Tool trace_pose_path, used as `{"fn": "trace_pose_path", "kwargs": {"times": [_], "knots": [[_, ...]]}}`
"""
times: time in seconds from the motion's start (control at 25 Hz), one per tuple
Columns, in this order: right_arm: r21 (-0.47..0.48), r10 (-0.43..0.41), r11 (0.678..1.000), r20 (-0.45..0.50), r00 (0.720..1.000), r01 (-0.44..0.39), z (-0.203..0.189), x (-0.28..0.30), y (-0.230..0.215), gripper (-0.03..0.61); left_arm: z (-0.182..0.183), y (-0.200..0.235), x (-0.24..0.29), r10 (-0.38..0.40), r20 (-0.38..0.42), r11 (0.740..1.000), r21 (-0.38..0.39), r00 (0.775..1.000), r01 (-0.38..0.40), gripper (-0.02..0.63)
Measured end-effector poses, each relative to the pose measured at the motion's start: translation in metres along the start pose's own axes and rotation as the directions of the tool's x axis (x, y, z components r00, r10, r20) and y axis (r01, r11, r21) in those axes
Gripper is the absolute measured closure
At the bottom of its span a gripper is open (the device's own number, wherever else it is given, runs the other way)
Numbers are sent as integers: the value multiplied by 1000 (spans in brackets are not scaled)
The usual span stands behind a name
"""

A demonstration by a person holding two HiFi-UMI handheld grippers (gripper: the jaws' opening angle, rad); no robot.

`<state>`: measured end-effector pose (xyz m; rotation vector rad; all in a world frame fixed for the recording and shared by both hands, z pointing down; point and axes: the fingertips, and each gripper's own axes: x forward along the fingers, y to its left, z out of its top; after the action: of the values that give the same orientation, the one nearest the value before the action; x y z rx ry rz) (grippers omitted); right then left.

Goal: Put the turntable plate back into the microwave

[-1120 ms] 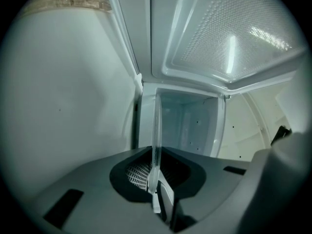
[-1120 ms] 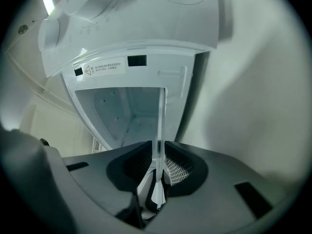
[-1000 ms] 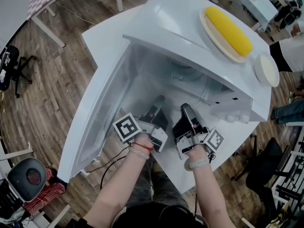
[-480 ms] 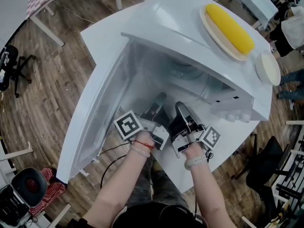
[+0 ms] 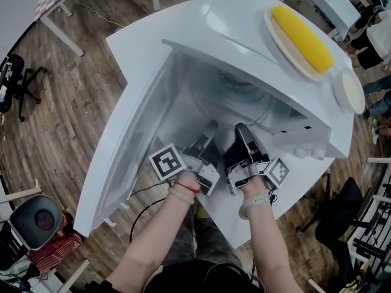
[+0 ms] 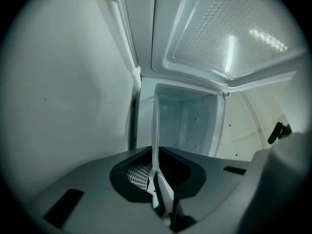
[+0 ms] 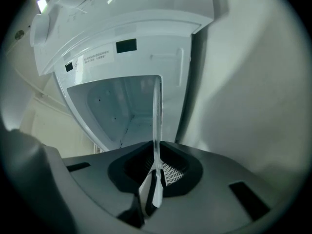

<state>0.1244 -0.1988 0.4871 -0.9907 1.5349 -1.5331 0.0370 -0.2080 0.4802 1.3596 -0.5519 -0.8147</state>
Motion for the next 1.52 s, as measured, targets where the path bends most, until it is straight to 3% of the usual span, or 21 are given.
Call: {"fn": "trace_pose_path", "kwargs": {"times": [0.28,0.88,1.52], "knots": [[29,-6,1000,58,998,4,19,10,6,526,2,5,3,8,-1,1000,-12,1000,-8,574],[40,-100,995,119,988,96,25,15,4,529,-3,3,4,15,-23,999,-34,1000,-15,574],[27,-86,996,141,986,83,24,6,6,527,-6,9,-4,66,-53,998,-1,996,-66,574]]}}
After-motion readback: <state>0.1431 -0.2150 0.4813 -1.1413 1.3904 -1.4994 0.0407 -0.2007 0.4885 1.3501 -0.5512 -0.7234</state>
